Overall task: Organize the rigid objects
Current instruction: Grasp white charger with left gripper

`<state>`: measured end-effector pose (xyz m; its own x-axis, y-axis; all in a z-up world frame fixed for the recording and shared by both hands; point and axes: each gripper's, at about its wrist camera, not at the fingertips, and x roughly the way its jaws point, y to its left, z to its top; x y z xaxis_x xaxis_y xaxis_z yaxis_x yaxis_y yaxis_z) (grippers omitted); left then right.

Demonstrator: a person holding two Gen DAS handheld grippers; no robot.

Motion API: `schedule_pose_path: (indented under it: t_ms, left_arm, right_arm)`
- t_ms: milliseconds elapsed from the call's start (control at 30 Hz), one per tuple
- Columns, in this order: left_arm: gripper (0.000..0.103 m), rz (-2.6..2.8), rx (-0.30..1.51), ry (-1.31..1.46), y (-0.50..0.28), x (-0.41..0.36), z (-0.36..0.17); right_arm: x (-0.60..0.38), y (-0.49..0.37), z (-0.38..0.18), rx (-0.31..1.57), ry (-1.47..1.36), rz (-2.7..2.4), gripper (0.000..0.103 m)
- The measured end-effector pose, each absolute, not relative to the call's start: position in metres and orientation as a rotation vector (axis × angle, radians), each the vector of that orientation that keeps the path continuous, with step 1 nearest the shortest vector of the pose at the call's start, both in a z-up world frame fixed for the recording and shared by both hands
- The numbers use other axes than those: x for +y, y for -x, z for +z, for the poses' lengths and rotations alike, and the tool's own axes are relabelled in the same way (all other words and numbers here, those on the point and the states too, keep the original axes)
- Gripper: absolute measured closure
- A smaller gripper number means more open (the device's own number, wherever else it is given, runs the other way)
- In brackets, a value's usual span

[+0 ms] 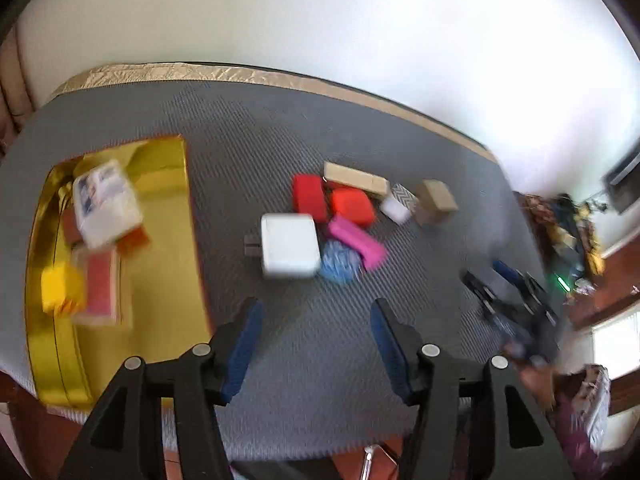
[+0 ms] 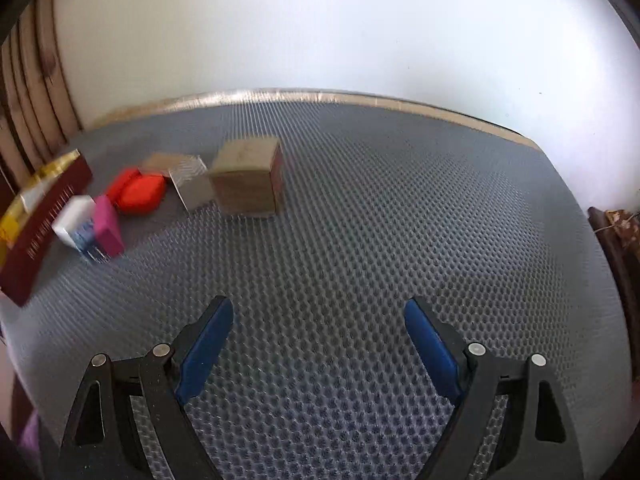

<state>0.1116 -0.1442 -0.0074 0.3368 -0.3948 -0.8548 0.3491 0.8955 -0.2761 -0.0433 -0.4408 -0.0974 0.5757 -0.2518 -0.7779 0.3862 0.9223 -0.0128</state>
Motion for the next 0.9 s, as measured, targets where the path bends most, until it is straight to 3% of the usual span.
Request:
schedule_pose_path:
  t_ms: [333,767,900]
  left_arm:
    - [0.045,-0.36,1.272,0.003,-0.186,-0.18,-0.052]
    - [0.043,-0.327,1.319,-0.107,-0.204,-0.204,-0.075]
    - [0.043,-0.312,1.332,-0.111,-0.21,-0.213,-0.083]
  right_arm:
    - [-0.454,0.054,-0.091,0.835,-0.237,-0.276,0.015]
    - [-0.437,0.056,-0.095,0.83,-0.238,-0.246,0.015]
    - [-0.437,0.055,-0.095,0.83,-0.238,-0.246,0.009]
